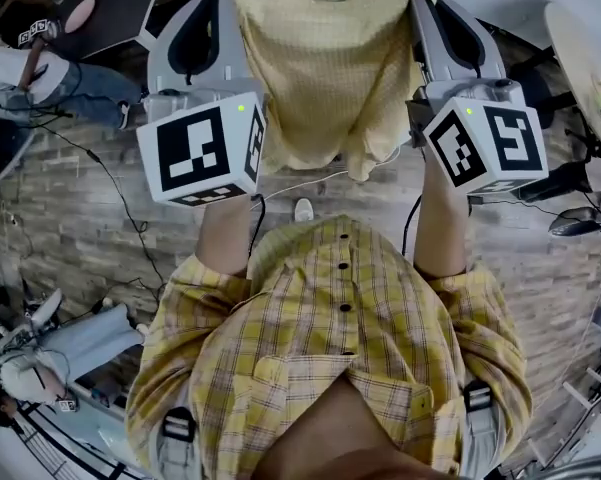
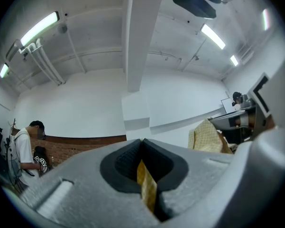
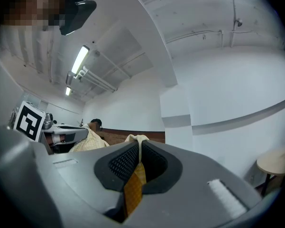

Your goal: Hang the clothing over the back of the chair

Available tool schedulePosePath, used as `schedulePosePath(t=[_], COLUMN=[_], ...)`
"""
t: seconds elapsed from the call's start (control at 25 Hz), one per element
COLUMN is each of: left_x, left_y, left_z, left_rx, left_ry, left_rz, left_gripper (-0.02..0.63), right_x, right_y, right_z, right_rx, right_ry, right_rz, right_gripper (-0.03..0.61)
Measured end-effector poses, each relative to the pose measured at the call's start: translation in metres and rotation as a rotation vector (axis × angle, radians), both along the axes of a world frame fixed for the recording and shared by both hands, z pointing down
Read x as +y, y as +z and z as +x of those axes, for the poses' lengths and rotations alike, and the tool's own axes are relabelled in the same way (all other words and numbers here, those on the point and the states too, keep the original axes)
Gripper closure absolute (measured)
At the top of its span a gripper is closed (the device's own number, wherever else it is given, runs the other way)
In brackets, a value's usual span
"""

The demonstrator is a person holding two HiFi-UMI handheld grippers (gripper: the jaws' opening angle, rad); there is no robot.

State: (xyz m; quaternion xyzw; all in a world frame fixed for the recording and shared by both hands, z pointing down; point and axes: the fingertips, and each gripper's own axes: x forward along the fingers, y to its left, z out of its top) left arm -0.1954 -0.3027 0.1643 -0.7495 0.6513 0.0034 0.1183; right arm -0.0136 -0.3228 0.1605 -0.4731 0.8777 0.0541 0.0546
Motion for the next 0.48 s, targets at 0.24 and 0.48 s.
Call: schedulePosePath(t=[0.24, 0.48], left_x=[-0.059, -0.081], left_y=[0.021, 0.047], left_z=[0.011, 0.008], left_rx=[0.003, 0.018], left_ry=[0.031, 0.050], left_rz=[-0.058, -0.114], left_gripper=[0.609, 0.609], right_x=[-0.054, -0.072], right_y=[0.023, 0.047], right_z=[0.008, 0.003], right_rx=[0.012, 0.032], right_ry=[0.031, 0.047], right_rz=[-0.059, -0.117], right_gripper=[0.565, 0.564])
